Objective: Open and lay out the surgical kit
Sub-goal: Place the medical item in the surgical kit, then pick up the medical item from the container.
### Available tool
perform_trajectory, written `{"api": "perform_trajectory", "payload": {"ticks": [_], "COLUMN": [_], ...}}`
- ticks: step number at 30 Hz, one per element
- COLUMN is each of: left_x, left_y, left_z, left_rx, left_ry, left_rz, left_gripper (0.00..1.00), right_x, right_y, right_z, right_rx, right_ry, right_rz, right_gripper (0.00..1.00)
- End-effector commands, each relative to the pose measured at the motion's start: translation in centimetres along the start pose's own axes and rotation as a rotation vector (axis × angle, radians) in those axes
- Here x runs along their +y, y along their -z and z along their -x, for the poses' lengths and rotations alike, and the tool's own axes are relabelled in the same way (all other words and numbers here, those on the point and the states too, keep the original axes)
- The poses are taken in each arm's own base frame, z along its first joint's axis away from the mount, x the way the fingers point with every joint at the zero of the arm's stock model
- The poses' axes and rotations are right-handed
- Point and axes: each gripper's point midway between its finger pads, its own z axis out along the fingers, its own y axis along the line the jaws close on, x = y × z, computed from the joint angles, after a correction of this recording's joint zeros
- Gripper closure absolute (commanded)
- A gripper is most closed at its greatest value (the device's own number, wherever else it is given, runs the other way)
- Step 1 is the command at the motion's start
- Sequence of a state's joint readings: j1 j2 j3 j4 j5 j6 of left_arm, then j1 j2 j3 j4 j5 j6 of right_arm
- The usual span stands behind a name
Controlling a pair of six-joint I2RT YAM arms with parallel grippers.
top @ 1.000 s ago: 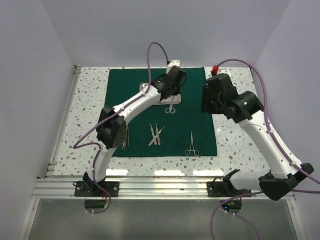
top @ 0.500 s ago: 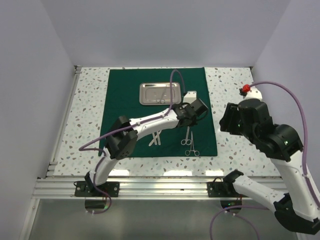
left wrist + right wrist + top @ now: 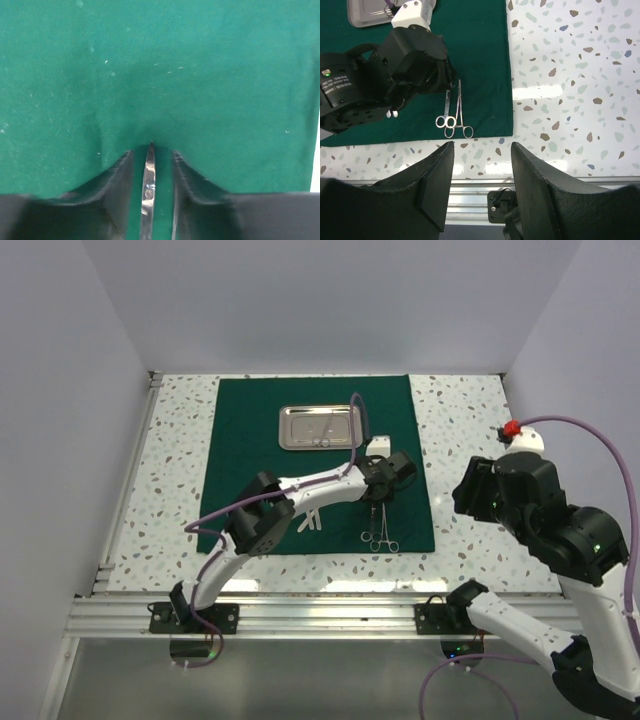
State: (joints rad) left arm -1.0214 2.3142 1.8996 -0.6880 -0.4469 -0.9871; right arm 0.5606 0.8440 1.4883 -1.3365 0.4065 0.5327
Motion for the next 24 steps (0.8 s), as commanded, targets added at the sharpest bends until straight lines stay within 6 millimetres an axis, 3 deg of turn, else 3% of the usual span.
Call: {"api": "perform_trajectory", "payload": {"ticks": [1,3,5,7,10,11,13,14,16,17,21,24], "left_x": [-2.2,-2.7,-2.6,-1.9,0.8,2.7,4.8,6.5,8.3,9.5,12.0,13.3], "left_y": [2.9,4.9,6.8,7.5,7.7,6.8,5.4,3.8,1.8,-0.1,-5.2,-8.5], "left_z": [3.9,6.5,9.6,12.0,17.1,19.2,21.5,23.7,25.4,26.8,28.2,28.5], "left_rx": [-0.065,-0.119,-0.172,-0.213,-0.292,-0.302,-0.321,-0.334,-0.347,-0.351,-0.356,-0.35], "left_ry": [0.028,0.004,0.007,-0.046,-0.056,-0.034,-0.054,-0.038,-0.093,-0.096,-0.198,-0.168], "left_rz": [-0.068,-0.1,-0.13,-0.141,-0.133,-0.117,-0.102,-0.098,-0.074,-0.063,-0.044,-0.057], "left_gripper": [0.46,0.33,0.27,0.26,0.26,0.28,0.29,0.29,0.29,0.29,0.3,0.3], "right_x": [-0.9,-0.8,-0.5,-0.2,0.4,0.8,1.2,1.5,2.0,2.2,2.6,2.6], "right_y": [-0.5,-0.9,-1.5,-2.0,-2.8,-3.3,-3.7,-3.6,-4.3,-4.2,-4.8,-5.3], "right_z": [-0.8,-0.7,-0.5,-0.1,0.5,0.7,1.1,1.6,1.9,2.5,2.9,2.9], "right_rx": [0.031,0.029,0.033,0.024,0.026,0.035,0.036,0.029,0.045,0.036,0.066,0.091], "right_ry": [0.008,0.009,0.013,0.009,0.004,0.008,-0.002,-0.01,-0.008,-0.017,-0.021,-0.028], "right_rz": [-0.059,-0.063,-0.071,-0.078,-0.09,-0.094,-0.098,-0.096,-0.107,-0.105,-0.144,-0.181], "right_gripper": [0.46,0.46,0.46,0.46,0.46,0.46,0.46,0.46,0.46,0.46,0.47,0.47]}}
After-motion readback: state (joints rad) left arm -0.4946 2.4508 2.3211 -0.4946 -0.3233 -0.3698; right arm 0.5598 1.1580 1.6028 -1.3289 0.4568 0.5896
